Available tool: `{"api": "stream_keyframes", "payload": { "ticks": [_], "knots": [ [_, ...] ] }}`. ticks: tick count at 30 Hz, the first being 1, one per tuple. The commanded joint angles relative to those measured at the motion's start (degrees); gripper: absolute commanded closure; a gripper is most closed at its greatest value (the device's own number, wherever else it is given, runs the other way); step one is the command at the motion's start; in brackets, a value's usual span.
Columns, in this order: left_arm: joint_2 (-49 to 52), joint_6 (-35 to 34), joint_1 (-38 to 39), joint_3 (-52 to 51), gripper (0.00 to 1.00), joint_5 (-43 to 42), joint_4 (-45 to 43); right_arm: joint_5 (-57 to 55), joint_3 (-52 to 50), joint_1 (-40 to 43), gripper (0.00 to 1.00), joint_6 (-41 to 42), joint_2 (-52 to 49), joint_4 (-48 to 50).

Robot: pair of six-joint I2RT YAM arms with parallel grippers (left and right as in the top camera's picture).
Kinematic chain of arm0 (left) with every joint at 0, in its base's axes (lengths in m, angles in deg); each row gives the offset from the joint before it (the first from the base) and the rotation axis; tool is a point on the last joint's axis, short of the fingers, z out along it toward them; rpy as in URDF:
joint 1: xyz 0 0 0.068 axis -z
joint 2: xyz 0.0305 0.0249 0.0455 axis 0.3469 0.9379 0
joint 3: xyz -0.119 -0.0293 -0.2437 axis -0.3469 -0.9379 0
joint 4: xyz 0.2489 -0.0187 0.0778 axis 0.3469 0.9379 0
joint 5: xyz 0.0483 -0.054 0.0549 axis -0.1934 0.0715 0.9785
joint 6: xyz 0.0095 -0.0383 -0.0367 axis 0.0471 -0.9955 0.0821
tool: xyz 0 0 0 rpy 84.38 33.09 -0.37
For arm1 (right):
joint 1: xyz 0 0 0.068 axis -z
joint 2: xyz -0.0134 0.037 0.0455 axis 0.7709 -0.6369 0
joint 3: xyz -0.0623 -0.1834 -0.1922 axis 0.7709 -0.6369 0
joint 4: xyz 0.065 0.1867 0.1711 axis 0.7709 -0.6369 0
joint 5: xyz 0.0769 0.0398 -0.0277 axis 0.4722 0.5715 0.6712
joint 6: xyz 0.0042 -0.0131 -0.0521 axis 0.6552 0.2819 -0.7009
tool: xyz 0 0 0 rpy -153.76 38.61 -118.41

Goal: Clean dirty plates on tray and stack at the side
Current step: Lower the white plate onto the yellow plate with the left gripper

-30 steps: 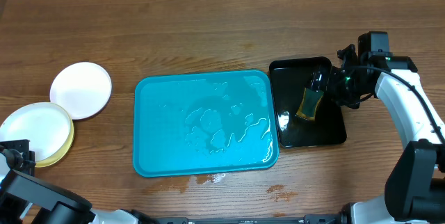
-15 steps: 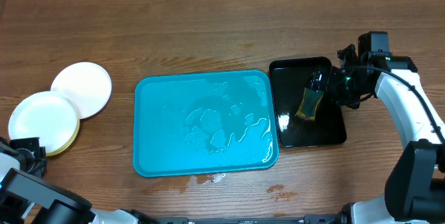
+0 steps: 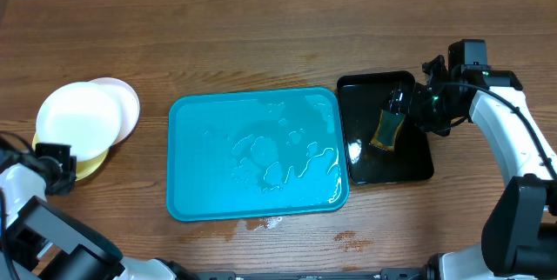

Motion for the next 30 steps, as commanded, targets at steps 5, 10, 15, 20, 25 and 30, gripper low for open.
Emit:
{"api": "stream_keyframes", "payload": {
  "ticks": [5, 10, 15, 20, 25, 30],
  "knots": [
    [0.3, 0.7, 2.9, -0.3, 0.93, -0.8, -2.8, 0.3, 1.0, -0.1, 0.00, -0.3, 1.0, 0.3],
    [0.3, 0.8, 2.9, -0.3, 0.91, -0.8, -3.0, 0.3, 1.0, -0.1, 0.00, -0.3, 1.0, 0.3],
    [0.3, 0.9, 2.9, -0.3, 0.94, 0.0, -2.8, 0.3, 1.0, -0.1, 0.00, -0.3, 1.0, 0.3],
    [0.3, 0.9, 2.9, -0.3, 0.96, 2.2, -2.4, 0.3, 1.0, -0.1, 0.00, -0.3, 1.0, 0.3],
    [1.1, 0.9, 3.0, -0.3, 0.96, 2.1, -2.5, 0.3, 1.0, -0.1, 0.00, -0.3, 1.0, 0.3],
    [5.5, 1.0, 3.0, -0.3, 0.96, 0.2, -2.8, 0.3, 1.0, -0.1, 0.00, -0.3, 1.0, 0.3]
  ]
}}
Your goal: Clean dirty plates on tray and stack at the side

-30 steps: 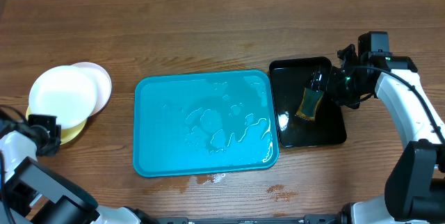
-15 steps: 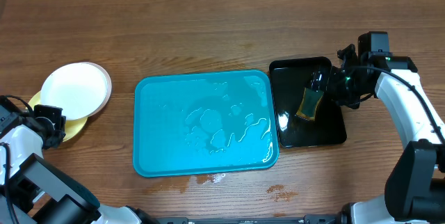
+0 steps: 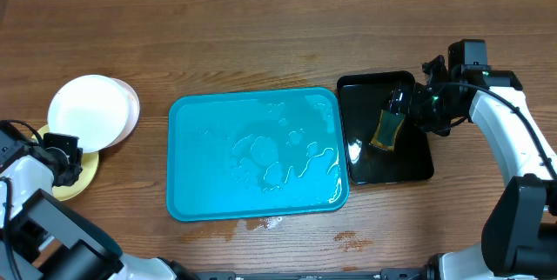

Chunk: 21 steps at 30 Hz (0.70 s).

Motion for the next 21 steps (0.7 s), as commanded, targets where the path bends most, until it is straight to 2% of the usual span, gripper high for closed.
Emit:
{"api": "stream_keyframes", "payload": {
  "ticks": [1, 5, 10, 21],
  "knots": [
    [4.7, 1.1, 0.1, -0.3, 0.96, -2.0, -0.1, 0.3, 1.0, -0.1, 0.00, -0.3, 0.9, 0.3],
    [6.5, 1.9, 0.1, -0.2, 0.95, -3.0, -0.7, 0.3, 1.0, -0.1, 0.00, -0.3, 0.9, 0.3],
    [6.5, 4.0, 0.1, 0.0, 0.85, -3.6, -2.3, 0.3, 1.0, -0.1, 0.00, -0.3, 0.9, 0.3],
    [6.5, 3.9, 3.8, 0.0, 0.84, -5.9, -8.6, 0.3, 1.0, -0.1, 0.00, -0.3, 0.9, 0.3]
  ]
}}
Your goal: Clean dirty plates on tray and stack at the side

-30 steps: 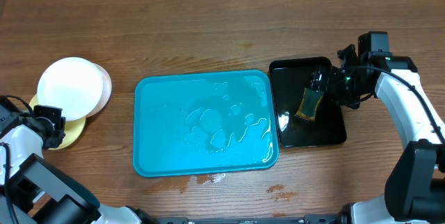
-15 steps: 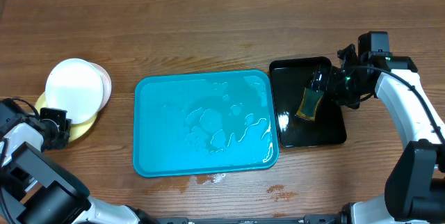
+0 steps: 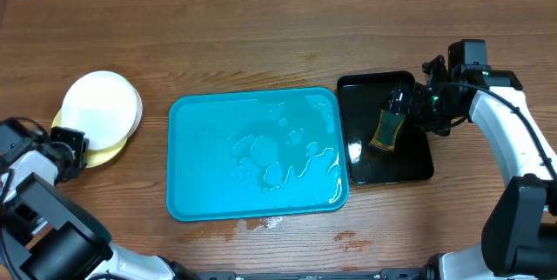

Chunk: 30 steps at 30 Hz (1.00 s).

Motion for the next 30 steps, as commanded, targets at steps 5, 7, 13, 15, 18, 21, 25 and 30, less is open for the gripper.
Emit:
{"api": "stream_keyframes", "payload": {
  "ticks": [5, 7, 13, 15, 18, 21, 25, 30],
  "knots": [
    [1.4, 1.0, 5.7, -0.2, 0.83, -1.0, -3.7, 0.3, 1.0, -0.1, 0.00, -0.3, 0.9, 0.3],
    [1.4, 0.9, 6.9, -0.2, 0.83, -1.0, -5.0, 0.3, 1.0, -0.1, 0.00, -0.3, 0.9, 0.3],
    [1.3, 0.9, 7.9, 1.3, 0.64, -3.1, -7.8, 0.3, 1.0, -0.1, 0.00, -0.3, 0.9, 0.3],
    [1.2, 1.0, 7.8, 3.3, 0.61, -4.7, -6.7, 0.3, 1.0, -0.1, 0.00, -0.3, 0.9, 0.3],
    [0.3, 2.1, 7.7, 8.6, 0.64, -2.6, 1.1, 0.3, 1.0, -0.1, 0.00, -0.3, 0.9, 0.3],
    [0.1, 2.3, 7.7, 11.9, 0.71, 3.8, 8.0, 0.3, 1.0, -0.1, 0.00, -0.3, 0.9, 0.3],
    [0.0, 5.6, 8.1, 14.9, 0.71, 4.4, 10.8, 0.3, 1.0, -0.1, 0.00, -0.3, 0.9, 0.3],
    [-0.4, 5.6, 10.9, 17.5, 0.96, 0.3, 11.3, 0.3, 1.0, -0.1, 0.00, -0.3, 0.9, 0.3]
  ]
}}
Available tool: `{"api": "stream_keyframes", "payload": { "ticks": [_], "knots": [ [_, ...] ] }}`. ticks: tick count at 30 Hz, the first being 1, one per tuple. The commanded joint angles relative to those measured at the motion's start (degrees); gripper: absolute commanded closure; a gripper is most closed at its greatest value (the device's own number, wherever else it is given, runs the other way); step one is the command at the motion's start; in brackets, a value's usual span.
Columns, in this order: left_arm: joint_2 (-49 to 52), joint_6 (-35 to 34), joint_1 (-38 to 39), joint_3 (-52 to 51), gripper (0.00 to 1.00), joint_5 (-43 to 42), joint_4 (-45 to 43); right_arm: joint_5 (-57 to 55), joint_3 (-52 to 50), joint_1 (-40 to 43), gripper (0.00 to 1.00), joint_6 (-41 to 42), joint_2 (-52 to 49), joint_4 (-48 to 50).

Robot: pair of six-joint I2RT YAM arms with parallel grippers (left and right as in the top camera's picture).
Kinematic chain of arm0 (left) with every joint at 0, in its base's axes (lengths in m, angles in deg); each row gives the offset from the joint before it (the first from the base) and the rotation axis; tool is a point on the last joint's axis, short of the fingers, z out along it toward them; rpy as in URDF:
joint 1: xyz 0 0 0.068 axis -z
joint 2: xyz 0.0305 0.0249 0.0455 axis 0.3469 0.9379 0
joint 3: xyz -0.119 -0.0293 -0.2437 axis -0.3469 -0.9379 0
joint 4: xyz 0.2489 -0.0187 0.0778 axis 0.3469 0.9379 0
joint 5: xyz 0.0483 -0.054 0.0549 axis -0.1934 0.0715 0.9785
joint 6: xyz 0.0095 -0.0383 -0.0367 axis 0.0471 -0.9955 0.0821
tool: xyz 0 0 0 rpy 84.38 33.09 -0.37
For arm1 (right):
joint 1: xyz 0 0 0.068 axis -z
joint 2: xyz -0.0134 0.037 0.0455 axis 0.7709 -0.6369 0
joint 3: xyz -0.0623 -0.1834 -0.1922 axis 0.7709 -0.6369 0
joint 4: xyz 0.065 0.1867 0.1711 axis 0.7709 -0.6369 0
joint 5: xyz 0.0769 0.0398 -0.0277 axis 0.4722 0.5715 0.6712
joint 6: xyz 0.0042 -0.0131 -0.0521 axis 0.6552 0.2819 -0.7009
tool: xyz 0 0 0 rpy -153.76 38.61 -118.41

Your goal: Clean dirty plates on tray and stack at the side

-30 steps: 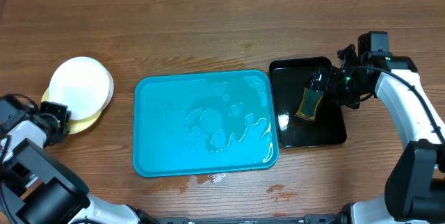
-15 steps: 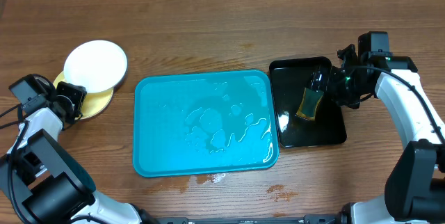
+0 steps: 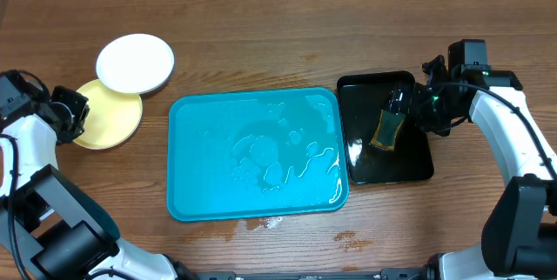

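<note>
The blue tray point(image 3: 258, 154) lies mid-table, wet and holding no plates. Left of it sits a yellow plate point(image 3: 111, 125). A white plate point(image 3: 135, 63) rests partly over its far rim. My left gripper point(image 3: 74, 115) is at the yellow plate's left rim and seems shut on it. At the right, my right gripper point(image 3: 397, 106) is shut on a yellow-green sponge point(image 3: 386, 132) over the black tray point(image 3: 409, 163). Whether a pink plate lies under the white one is hidden.
Water and suds pool on the blue tray's right half, and a wet patch point(image 3: 268, 222) marks the wood just in front of it. The black tray touches the blue tray's right side. Bare wood lies behind both trays.
The yellow plate has moved away from the table's front and a little right, with my left gripper at its rim. The white plate has shifted up and right, mostly off it. The right arm is unchanged.
A white plate lay on a pink and a yellow plate at the far left, my left gripper at the near edge. Over the moments the stack shifted right and further back with the gripper. The white plate now sits beyond the yellow one. The sponge stayed held over the black tray.
</note>
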Motion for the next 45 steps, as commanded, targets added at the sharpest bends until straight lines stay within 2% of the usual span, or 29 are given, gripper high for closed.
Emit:
{"api": "stream_keyframes", "payload": {
  "ticks": [1, 4, 11, 24, 29, 36, 45],
  "knots": [
    [-0.7, 1.6, 3.6, 3.1, 0.96, -1.9, 0.0, 0.3, 1.0, -0.1, 0.00, -0.3, 0.9, 0.3],
    [-0.6, 1.8, 8.6, 4.9, 0.96, 1.7, -0.3, 0.3, 1.0, -0.1, 0.00, -0.3, 0.9, 0.3],
    [-0.2, 2.2, 19.3, 6.4, 0.96, 20.4, -2.5, 0.3, 1.0, -0.1, 0.00, -0.3, 0.9, 0.3],
    [10.2, 3.3, 18.4, 6.4, 0.96, 18.2, -3.9, 0.3, 1.0, -0.1, 0.00, -0.3, 0.9, 0.3],
    [11.1, 3.3, 16.7, 6.4, 0.96, 18.2, -3.1, 0.3, 1.0, -0.1, 0.00, -0.3, 0.9, 0.3],
    [11.0, 3.3, 15.6, 6.4, 0.96, 18.4, 1.6, 0.3, 1.0, -0.1, 0.00, -0.3, 0.9, 0.3],
    [11.0, 3.3, 14.6, 6.5, 0.96, 23.9, 7.7, 0.3, 1.0, -0.1, 0.00, -0.3, 0.9, 0.3]
  ]
}}
